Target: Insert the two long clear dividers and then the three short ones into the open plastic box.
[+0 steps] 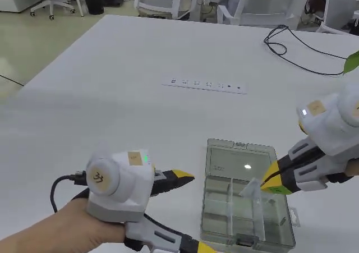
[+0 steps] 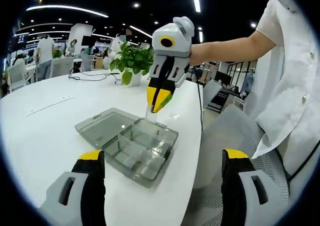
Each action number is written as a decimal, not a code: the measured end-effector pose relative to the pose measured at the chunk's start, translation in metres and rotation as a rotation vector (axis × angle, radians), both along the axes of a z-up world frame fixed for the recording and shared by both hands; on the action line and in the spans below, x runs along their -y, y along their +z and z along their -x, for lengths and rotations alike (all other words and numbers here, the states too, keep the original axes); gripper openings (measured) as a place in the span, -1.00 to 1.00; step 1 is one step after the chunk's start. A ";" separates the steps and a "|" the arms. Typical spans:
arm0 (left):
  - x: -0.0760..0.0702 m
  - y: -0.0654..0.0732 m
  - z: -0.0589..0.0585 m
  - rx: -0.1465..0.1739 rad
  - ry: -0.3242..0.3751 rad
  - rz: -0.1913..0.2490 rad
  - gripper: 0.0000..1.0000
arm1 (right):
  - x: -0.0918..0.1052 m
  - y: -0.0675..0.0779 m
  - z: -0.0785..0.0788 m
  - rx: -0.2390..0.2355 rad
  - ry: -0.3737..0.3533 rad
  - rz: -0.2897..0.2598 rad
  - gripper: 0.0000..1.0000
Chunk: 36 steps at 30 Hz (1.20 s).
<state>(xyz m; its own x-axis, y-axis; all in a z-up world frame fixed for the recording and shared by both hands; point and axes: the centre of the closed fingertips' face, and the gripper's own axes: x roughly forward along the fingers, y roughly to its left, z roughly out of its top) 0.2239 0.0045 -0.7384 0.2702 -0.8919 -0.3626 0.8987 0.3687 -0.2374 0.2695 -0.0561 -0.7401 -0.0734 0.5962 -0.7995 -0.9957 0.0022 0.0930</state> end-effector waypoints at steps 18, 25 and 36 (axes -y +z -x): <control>0.001 -0.004 0.003 -0.009 -0.006 -0.004 0.99 | 0.000 -0.017 -0.005 -0.002 -0.013 0.001 -0.94; 0.001 -0.006 0.004 -0.013 -0.004 -0.003 0.98 | -0.002 -0.023 -0.003 0.032 0.030 -0.012 -0.95; 0.003 -0.006 0.005 -0.015 -0.007 0.001 0.98 | -0.007 -0.025 -0.003 0.065 0.043 -0.027 -0.95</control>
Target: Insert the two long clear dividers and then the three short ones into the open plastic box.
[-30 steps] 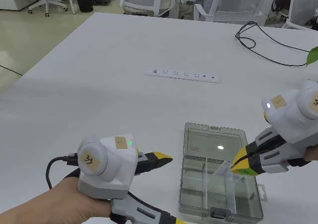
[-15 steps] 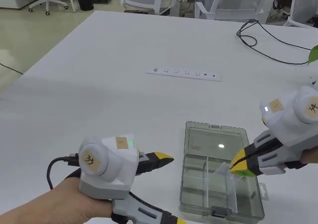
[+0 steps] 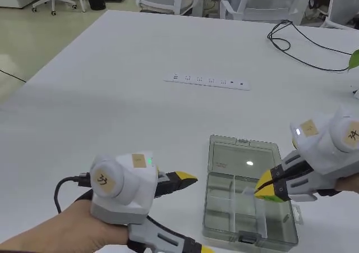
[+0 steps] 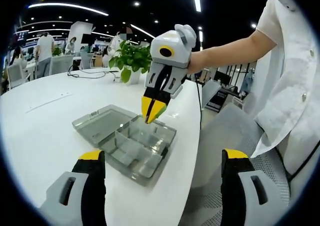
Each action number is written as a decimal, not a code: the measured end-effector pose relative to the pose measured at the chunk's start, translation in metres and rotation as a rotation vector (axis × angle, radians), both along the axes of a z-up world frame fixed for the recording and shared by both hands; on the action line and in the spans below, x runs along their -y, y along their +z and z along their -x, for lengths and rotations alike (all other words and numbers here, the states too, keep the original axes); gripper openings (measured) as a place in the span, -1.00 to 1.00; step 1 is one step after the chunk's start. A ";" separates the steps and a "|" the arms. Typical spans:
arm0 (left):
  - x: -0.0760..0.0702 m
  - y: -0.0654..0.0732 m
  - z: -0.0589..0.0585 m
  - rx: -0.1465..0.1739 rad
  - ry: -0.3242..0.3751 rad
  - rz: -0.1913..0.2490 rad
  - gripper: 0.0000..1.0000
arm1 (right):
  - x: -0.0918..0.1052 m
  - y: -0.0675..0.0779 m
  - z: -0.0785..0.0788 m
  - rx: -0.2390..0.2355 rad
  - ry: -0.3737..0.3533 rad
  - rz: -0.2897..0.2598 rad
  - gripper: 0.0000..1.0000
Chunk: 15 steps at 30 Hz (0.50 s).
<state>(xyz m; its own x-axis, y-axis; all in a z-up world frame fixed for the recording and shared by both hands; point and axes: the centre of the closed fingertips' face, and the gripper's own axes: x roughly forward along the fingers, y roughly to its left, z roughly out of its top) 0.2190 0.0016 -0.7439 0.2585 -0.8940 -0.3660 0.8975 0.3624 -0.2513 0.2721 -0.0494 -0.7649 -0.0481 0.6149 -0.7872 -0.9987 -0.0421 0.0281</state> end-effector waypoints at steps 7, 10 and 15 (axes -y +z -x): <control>0.000 0.000 0.000 -0.002 0.000 0.000 0.97 | 0.001 -0.002 -0.001 -0.007 -0.012 -0.008 -0.95; 0.000 0.000 0.001 -0.002 0.001 0.000 0.97 | -0.001 -0.003 -0.002 -0.012 -0.016 -0.010 -0.95; 0.000 0.000 0.001 -0.001 -0.001 -0.001 0.97 | -0.005 -0.008 -0.001 -0.017 -0.008 0.004 -0.95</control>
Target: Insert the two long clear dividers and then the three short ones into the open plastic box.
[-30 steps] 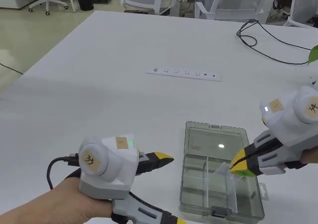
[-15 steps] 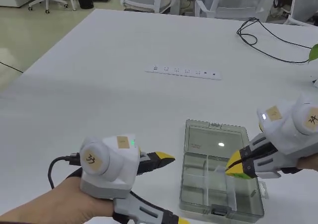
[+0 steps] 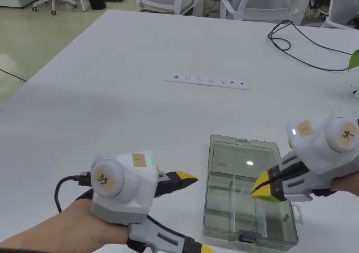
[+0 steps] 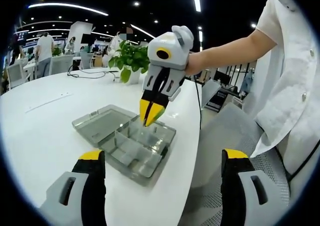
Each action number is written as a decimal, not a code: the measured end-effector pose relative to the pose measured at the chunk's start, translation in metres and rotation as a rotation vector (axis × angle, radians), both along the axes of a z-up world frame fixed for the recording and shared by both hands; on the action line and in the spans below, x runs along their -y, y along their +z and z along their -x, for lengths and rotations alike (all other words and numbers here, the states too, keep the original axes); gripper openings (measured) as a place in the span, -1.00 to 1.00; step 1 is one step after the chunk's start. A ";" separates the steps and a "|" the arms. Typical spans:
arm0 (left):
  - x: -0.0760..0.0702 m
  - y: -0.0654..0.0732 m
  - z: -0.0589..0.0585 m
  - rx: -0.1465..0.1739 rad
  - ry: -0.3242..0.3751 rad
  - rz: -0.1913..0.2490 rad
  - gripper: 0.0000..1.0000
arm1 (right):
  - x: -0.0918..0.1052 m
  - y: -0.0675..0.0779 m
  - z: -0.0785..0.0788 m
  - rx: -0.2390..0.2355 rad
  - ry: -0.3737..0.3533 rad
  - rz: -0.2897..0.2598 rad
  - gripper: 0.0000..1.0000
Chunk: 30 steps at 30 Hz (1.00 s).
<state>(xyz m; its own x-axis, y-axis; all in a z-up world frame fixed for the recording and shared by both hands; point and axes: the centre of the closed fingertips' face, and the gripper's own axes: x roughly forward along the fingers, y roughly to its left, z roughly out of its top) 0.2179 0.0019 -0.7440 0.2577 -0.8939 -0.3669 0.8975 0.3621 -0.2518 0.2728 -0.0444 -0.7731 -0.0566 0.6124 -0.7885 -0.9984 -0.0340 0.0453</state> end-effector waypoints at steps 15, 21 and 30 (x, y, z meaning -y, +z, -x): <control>0.000 -0.002 0.001 -0.004 -0.004 -0.002 1.00 | -0.003 -0.035 0.002 -0.022 0.017 0.112 -0.94; 0.000 -0.002 0.001 -0.005 -0.004 -0.002 1.00 | -0.003 -0.042 0.002 -0.004 0.043 0.160 -0.94; 0.001 -0.003 0.001 -0.006 -0.003 0.002 1.00 | -0.001 -0.042 0.001 -0.012 0.022 0.159 -0.93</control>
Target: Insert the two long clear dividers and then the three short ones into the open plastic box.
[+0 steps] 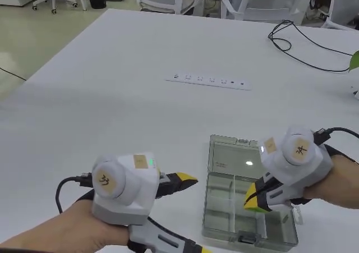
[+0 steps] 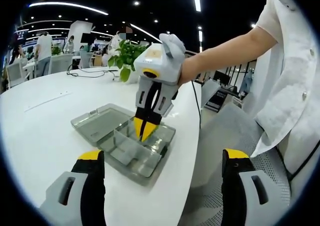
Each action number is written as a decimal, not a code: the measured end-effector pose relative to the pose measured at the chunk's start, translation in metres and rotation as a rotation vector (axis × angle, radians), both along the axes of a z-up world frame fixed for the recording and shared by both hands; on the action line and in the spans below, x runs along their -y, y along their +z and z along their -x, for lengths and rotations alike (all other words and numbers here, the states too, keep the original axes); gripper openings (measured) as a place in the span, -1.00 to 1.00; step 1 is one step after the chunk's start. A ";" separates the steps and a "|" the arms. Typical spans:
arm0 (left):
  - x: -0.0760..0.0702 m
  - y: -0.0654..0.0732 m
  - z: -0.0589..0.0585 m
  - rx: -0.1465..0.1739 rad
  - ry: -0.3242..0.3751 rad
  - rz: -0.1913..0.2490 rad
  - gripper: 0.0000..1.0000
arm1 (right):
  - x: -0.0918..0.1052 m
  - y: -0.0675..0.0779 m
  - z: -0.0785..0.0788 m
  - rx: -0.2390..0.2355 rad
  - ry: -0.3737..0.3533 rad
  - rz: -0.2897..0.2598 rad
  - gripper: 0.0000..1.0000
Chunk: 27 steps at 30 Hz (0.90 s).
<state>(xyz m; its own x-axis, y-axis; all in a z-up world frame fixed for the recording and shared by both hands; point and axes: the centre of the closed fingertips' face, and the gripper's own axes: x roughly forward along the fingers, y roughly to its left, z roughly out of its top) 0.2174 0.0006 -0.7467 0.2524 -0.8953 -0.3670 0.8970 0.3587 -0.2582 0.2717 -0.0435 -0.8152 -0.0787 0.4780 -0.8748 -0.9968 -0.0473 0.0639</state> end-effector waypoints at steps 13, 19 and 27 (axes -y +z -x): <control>-0.002 0.002 0.000 0.000 0.008 0.000 1.00 | 0.007 0.020 -0.007 -0.009 -0.104 -0.084 -0.76; -0.003 0.001 0.001 -0.001 0.011 -0.002 1.00 | 0.022 0.033 -0.011 -0.011 -0.163 -0.121 -0.61; -0.004 0.003 0.001 0.001 0.014 -0.003 0.99 | 0.055 0.045 -0.009 0.005 -0.202 -0.125 -0.40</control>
<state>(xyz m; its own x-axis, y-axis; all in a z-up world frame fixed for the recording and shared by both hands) 0.2168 0.0051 -0.7434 0.2653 -0.8905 -0.3696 0.8922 0.3720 -0.2561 0.2808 -0.0981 -0.7698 0.0335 0.5884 -0.8079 -0.9872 0.1456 0.0650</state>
